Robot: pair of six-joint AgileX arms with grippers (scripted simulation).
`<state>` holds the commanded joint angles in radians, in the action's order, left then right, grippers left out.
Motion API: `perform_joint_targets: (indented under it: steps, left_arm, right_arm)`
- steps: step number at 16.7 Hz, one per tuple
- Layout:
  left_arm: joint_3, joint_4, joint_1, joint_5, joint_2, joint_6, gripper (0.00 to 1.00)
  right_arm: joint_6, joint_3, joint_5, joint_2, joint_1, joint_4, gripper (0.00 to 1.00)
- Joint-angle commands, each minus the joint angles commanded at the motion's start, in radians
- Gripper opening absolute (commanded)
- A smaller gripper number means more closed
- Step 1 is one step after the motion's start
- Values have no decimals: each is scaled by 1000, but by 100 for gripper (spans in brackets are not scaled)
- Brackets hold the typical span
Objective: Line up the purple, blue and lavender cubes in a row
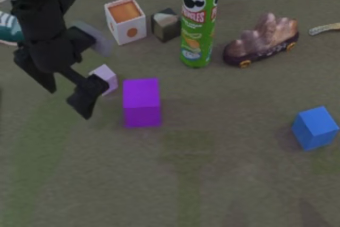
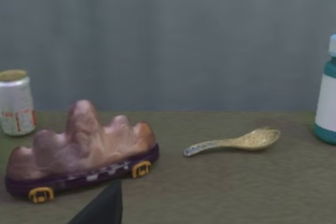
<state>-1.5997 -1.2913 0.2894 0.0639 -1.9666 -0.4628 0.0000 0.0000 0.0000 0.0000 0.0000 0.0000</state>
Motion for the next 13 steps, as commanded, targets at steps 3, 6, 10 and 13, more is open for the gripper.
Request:
perform_joint_targets:
  steps: [3, 6, 10, 13]
  left_arm:
    - [-273, -90, 5, -19, -240, -52, 100]
    - [-503, -118, 2, -38, -399, -91, 100]
    - [-676, -105, -5, -55, -500, -121, 100]
    - [-699, -100, -6, -58, -513, -125, 100]
  right_arm:
    - [0, 0, 0, 0, 0, 0, 100]
    - [0, 0, 0, 0, 0, 0, 100]
    - [0, 0, 0, 0, 0, 0, 100]
    - [0, 0, 0, 0, 0, 0, 100]
